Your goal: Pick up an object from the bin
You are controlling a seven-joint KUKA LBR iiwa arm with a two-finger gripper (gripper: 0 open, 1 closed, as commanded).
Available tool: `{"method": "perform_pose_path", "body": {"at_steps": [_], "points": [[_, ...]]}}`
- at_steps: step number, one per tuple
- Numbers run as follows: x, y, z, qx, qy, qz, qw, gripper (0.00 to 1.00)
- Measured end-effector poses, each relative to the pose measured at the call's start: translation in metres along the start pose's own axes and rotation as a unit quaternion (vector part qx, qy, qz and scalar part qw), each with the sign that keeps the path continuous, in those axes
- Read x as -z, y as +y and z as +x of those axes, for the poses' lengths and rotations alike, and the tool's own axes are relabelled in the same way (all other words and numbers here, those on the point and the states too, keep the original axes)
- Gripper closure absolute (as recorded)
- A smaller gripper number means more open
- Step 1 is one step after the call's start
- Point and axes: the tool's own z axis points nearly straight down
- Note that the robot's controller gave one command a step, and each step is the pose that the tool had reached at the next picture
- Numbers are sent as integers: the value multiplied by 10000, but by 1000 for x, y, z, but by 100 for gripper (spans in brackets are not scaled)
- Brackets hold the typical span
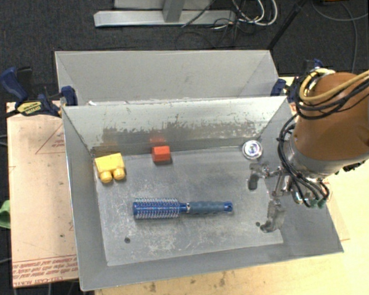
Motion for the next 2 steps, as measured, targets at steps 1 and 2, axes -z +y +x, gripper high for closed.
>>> {"method": "perform_pose_path", "body": {"at_steps": [1, 2], "points": [[-162, 63, -45, -128, -16, -8, 9999, 0], [-126, 96, -49, -16, -62, -8, 10000, 0]]}}
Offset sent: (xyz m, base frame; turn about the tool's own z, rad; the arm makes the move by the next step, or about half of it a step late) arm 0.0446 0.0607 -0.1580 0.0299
